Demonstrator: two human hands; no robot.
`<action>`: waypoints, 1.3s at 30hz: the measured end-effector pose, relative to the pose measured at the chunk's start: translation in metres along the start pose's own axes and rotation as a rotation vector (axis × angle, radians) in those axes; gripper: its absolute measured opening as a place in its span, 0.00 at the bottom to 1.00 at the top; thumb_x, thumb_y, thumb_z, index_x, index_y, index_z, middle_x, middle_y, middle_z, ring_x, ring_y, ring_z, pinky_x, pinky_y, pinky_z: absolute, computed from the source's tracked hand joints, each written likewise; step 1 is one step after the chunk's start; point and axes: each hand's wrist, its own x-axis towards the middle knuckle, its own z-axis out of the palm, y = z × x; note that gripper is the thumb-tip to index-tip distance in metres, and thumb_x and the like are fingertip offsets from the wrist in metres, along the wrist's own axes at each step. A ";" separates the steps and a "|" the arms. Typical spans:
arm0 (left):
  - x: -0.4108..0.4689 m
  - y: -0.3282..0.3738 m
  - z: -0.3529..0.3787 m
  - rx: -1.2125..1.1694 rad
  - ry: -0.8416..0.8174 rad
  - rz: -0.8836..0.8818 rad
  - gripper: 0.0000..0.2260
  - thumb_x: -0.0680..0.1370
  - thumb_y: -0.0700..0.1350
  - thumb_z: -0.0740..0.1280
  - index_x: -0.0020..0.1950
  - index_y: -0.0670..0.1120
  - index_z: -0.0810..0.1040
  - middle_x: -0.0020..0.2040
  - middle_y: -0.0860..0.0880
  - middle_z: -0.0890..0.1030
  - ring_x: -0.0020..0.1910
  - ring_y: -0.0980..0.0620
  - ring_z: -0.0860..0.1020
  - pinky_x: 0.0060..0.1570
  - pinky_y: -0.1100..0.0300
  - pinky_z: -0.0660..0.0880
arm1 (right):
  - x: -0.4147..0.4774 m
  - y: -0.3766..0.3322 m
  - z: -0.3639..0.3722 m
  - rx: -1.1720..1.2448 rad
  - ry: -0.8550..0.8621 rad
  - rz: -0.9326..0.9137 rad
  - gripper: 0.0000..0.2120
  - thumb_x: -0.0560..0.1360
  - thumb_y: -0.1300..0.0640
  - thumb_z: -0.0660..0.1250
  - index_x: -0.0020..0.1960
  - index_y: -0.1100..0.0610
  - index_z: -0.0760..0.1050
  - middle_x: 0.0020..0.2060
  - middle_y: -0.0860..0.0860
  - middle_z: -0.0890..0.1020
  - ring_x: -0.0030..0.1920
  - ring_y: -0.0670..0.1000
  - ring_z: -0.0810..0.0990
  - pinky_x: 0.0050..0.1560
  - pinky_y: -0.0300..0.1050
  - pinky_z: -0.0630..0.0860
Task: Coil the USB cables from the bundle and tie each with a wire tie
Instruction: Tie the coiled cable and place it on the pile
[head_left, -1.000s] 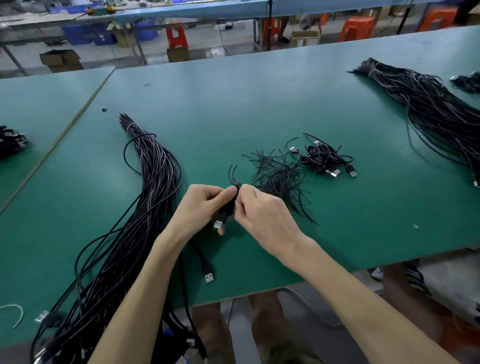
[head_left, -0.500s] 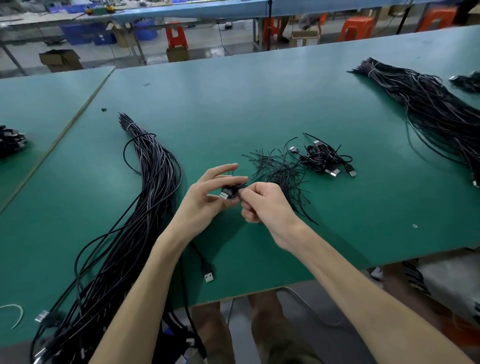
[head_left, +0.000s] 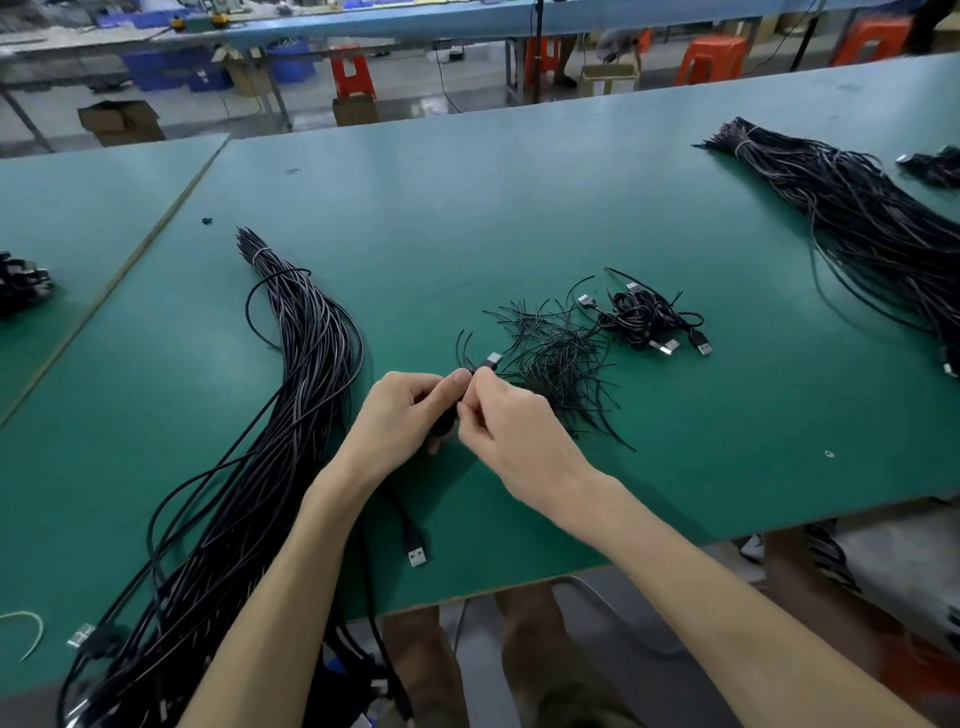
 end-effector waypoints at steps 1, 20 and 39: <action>0.000 -0.001 0.000 -0.034 -0.014 -0.029 0.27 0.83 0.59 0.64 0.30 0.43 0.73 0.23 0.47 0.75 0.21 0.52 0.70 0.26 0.65 0.64 | -0.001 -0.001 0.000 -0.125 0.044 -0.108 0.07 0.82 0.64 0.64 0.46 0.62 0.72 0.36 0.57 0.78 0.34 0.59 0.78 0.35 0.50 0.72; 0.002 -0.006 -0.002 -0.328 0.212 -0.011 0.03 0.81 0.48 0.70 0.52 0.53 0.83 0.41 0.53 0.84 0.37 0.55 0.79 0.29 0.57 0.73 | 0.003 0.019 0.011 0.737 0.114 0.383 0.12 0.85 0.57 0.63 0.48 0.64 0.80 0.34 0.56 0.83 0.28 0.52 0.78 0.30 0.32 0.69; 0.004 -0.007 -0.001 -0.300 0.255 0.045 0.02 0.79 0.45 0.73 0.50 0.51 0.84 0.39 0.50 0.85 0.35 0.56 0.82 0.35 0.65 0.77 | 0.000 0.015 0.013 0.551 0.056 0.312 0.08 0.82 0.56 0.68 0.45 0.57 0.79 0.33 0.49 0.83 0.31 0.46 0.79 0.37 0.36 0.74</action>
